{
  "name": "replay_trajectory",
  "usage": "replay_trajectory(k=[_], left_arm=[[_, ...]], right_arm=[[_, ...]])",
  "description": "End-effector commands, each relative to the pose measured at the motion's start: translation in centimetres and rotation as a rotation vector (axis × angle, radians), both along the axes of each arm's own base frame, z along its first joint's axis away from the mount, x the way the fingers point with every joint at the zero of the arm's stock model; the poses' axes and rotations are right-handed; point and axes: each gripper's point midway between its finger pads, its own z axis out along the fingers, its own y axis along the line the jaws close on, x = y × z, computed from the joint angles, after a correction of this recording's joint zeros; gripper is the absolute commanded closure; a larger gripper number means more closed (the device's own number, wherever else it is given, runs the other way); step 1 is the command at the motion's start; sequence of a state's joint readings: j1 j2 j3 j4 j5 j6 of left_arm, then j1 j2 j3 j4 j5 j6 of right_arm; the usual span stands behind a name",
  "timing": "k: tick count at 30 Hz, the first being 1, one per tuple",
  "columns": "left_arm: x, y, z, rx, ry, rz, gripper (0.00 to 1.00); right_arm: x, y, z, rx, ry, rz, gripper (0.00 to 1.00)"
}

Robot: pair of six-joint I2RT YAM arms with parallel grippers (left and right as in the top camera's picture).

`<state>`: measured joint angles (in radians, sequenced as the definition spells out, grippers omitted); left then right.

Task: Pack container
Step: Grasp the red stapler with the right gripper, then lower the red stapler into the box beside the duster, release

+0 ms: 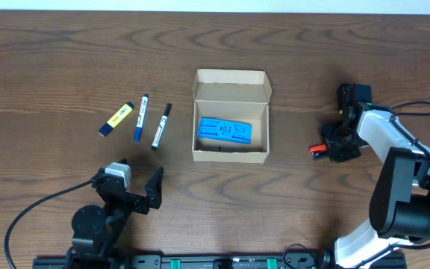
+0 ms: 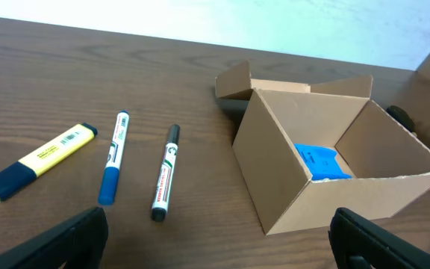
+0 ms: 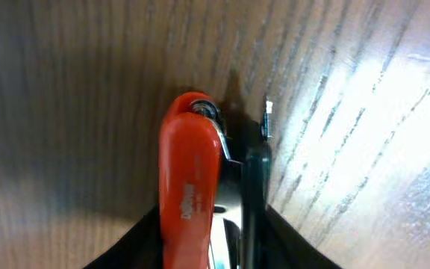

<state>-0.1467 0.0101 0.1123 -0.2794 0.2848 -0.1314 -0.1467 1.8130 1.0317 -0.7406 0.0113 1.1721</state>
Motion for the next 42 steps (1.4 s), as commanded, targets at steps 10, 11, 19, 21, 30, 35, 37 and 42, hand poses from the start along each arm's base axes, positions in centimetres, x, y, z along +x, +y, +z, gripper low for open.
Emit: replay_trajectory(k=[10, 11, 19, 21, 30, 35, 37, 42], left_arm=[[0.0, 0.1, -1.1, 0.0, 0.022, 0.005, 0.05], [0.0, 0.1, -1.1, 0.0, 0.022, 0.005, 0.05], [0.0, 0.1, -1.1, 0.0, 0.023, 0.005, 0.04], [0.0, 0.1, -1.1, 0.0, 0.022, 0.005, 0.05], [0.0, 0.1, -1.1, 0.0, 0.023, 0.005, 0.05], [0.0, 0.1, -1.1, 0.0, 0.023, 0.005, 0.05], [0.0, 0.1, -1.1, 0.0, 0.022, 0.005, 0.05], [0.0, 0.1, -1.1, 0.0, 0.023, 0.005, 0.05]], right_arm=[[1.4, -0.3, 4.6, -0.004, 0.065, 0.134, 0.93], [1.8, -0.2, 5.7, -0.007, 0.054, 0.162, 0.97], [6.6, 4.8, 15.4, -0.054, -0.248, 0.64, 0.98], [7.8, 9.1, 18.1, -0.059, -0.401, 0.928, 0.99], [7.7, 22.2, 22.0, -0.243, -0.668, 1.709, 0.99], [5.5, 28.2, 20.6, -0.338, -0.726, 2.251, 0.99], [4.7, 29.8, 19.5, -0.36, -0.715, 2.408, 0.99], [3.1, 31.7, 15.8, -0.359, -0.636, 2.714, 0.99]])
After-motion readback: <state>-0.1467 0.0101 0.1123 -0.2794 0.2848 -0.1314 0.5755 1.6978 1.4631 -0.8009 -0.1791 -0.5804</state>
